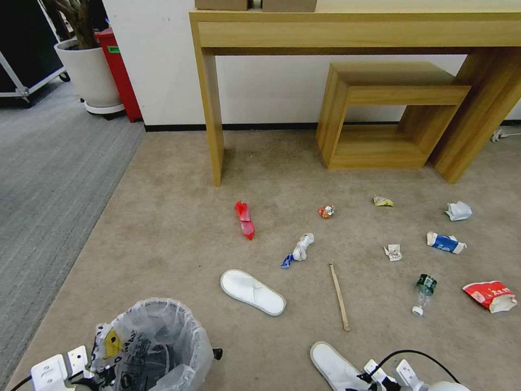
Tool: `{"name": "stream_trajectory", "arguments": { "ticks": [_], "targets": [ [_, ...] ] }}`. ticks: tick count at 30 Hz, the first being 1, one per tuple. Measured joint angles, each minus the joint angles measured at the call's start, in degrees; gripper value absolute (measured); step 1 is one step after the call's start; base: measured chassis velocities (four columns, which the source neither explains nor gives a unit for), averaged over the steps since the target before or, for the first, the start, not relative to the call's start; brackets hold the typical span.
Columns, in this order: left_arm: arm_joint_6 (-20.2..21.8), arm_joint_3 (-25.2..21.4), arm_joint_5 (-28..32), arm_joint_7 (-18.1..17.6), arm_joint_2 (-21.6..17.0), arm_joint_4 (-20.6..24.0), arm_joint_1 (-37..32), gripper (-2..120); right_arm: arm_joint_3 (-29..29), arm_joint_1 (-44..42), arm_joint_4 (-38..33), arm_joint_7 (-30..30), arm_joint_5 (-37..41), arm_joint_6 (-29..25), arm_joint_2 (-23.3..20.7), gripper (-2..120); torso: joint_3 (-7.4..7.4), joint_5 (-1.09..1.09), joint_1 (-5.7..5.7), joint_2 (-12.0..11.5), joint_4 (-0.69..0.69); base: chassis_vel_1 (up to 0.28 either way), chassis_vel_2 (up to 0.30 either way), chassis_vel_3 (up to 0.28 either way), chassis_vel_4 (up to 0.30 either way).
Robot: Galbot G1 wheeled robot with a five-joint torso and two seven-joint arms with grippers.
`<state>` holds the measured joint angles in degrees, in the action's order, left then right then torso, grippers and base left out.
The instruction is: Pick up the trash bin and place the garbage on the floor into it.
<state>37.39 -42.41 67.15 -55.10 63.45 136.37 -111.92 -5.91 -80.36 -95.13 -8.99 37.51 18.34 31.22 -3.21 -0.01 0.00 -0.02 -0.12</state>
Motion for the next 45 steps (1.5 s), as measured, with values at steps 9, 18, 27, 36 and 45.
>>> {"name": "stream_trajectory", "arguments": {
  "ticks": [9,18,27,36,45],
  "targets": [
    [-0.23,0.61,-1.17,0.41,0.34,0.10,-0.12,0,0.75,-0.32,-1.50,-0.31,0.91,-0.15,-0.31,10,0.00,0.01,0.00,0.00,0.00,0.000,0.000,0.000,0.000],
    [-0.29,0.56,-1.29,0.62,0.08,-0.09,-0.09,0,2.14,-0.93,-2.01,-0.77,0.98,-1.18,-0.33,0,0.00,0.00,0.00,0.00,0.00,0.000,0.000,0.000,0.000],
    [-0.42,-0.66,2.21,0.41,-1.30,-0.18,0.91,0,12.94,3.35,-9.36,-8.00,3.93,-10.92,0.22,0,-0.01,-0.08,0.00,-0.01,0.00,0.000,0.000,0.000,0.000],
    [-1.36,-0.27,6.01,0.66,-2.27,-0.53,4.68,0,12.95,10.07,-13.20,-20.28,15.91,-27.33,5.83,0,-0.01,-0.01,0.00,-0.01,0.00,0.000,0.000,0.000,0.000],
    [-2.30,0.16,9.68,0.76,-3.24,-0.62,7.47,0,8.47,16.05,-17.01,-22.87,22.04,-29.04,9.99,0,-0.01,-0.09,0.00,-0.01,-0.03,0.000,0.000,0.000,0.000]
  ]
}}
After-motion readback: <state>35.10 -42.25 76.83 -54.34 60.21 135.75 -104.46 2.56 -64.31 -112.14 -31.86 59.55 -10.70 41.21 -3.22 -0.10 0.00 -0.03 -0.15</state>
